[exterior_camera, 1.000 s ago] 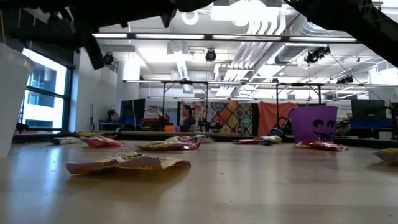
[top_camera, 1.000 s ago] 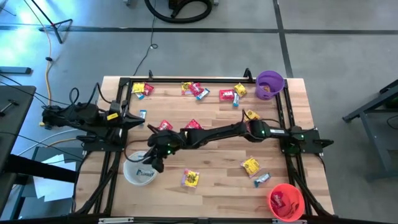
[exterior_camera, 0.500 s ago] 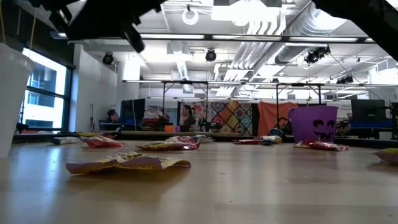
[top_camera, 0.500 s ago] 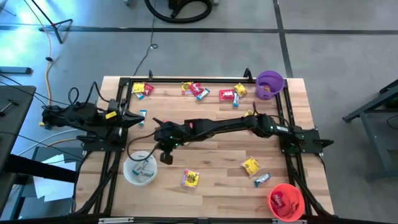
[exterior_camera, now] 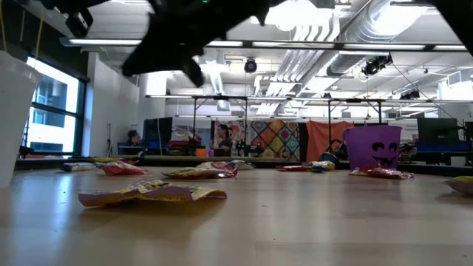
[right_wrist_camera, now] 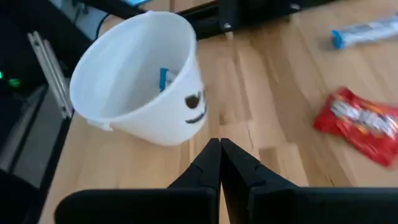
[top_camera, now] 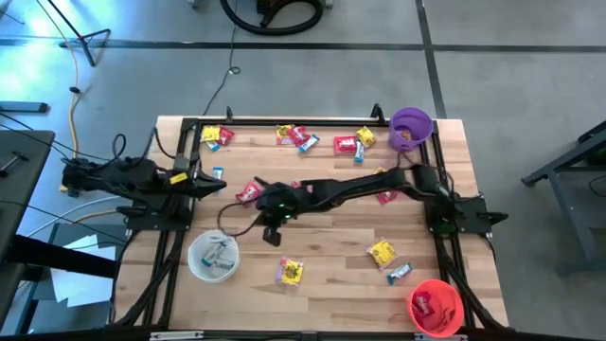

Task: Sort candy
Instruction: Put the yellow candy into the purple bin

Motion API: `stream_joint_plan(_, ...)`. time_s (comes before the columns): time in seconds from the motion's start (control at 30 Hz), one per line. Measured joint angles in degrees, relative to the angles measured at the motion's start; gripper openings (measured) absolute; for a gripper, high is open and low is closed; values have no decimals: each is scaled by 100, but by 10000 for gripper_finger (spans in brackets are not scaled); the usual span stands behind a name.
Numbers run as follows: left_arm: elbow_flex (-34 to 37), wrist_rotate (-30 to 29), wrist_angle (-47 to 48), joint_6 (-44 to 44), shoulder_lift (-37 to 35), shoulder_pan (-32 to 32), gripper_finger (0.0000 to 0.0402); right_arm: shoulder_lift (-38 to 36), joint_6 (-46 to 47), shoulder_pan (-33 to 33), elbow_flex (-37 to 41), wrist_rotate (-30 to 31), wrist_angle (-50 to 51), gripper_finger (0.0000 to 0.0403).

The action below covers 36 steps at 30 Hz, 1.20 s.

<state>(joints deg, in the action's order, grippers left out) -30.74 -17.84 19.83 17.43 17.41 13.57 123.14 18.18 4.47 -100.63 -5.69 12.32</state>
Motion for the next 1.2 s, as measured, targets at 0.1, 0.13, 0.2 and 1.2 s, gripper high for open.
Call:
stream_joint_plan(0.1,0,-74,11,46,334,-93,0,-638,318,-6,975,310,-257,0)
stream_joint_plan(0.13,0,-75,-17,93,463,-149,0,-859,432,-9,1278,428,-322,0)
stream_joint_plan(0.2,0,-49,-4,248,711,-307,0,-1360,612,-9,1891,656,-351,0)
stream_joint_plan(1.2,0,1266,-1679,199,2964,-3149,0,-4608,-466,-4030,4257,11,1208,19)
